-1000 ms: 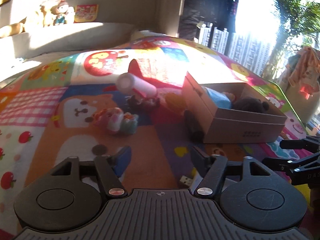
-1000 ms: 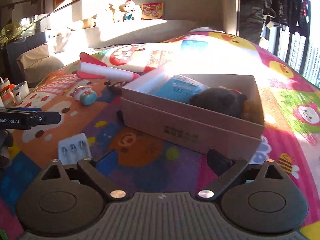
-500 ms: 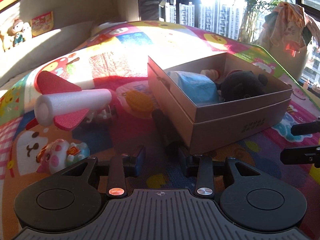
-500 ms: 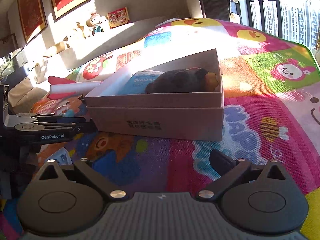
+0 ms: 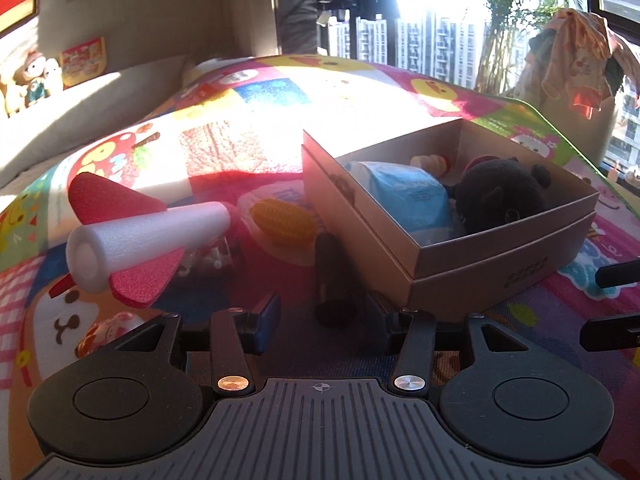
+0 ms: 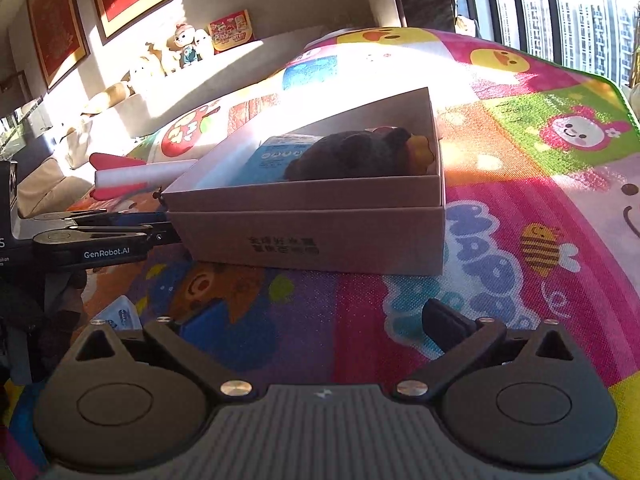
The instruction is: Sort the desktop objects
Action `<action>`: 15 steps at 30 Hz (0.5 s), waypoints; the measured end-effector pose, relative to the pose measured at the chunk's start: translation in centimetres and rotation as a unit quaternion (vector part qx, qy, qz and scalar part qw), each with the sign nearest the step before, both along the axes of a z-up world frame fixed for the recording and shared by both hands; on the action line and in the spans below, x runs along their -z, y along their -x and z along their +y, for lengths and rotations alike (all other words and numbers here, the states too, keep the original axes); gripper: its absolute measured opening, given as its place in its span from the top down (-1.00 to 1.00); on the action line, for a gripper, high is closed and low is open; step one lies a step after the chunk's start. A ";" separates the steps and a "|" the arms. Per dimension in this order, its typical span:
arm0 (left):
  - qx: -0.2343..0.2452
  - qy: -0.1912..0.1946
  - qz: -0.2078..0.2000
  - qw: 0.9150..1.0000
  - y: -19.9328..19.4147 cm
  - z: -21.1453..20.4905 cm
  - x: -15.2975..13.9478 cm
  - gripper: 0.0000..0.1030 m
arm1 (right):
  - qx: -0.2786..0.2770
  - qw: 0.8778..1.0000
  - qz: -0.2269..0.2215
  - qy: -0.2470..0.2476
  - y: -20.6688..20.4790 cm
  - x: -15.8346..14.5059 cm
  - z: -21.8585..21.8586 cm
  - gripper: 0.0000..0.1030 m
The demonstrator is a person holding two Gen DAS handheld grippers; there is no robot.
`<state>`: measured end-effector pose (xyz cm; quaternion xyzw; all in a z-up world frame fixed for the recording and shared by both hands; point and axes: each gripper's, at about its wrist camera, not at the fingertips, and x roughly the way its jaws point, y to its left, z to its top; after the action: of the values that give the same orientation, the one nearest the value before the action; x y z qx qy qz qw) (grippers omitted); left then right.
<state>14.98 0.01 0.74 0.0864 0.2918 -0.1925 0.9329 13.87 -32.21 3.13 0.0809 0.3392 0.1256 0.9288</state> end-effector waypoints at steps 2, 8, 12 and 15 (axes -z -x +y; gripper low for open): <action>-0.002 0.001 0.006 1.000 -0.6 0.0 0.1 0.24 | 0.000 1.000 0.000 0.000 0.0 0.0 0.0 -1.00; -0.030 0.009 0.010 0.999 1.0 1.2 -0.3 0.50 | 0.000 1.000 0.001 0.000 -0.1 0.1 0.1 -1.00; -0.034 0.019 0.015 0.999 4.5 2.8 -0.8 0.50 | 0.000 1.000 0.001 0.002 -0.1 0.1 0.1 -1.00; -0.037 0.027 0.027 0.999 7.6 4.1 -1.1 0.50 | -0.001 1.000 0.003 0.005 -0.2 0.1 0.3 -1.00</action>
<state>7.39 4.15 1.87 0.0449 0.3149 -0.1680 0.9331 14.04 -31.95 3.00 0.0764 0.3426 0.1244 0.9281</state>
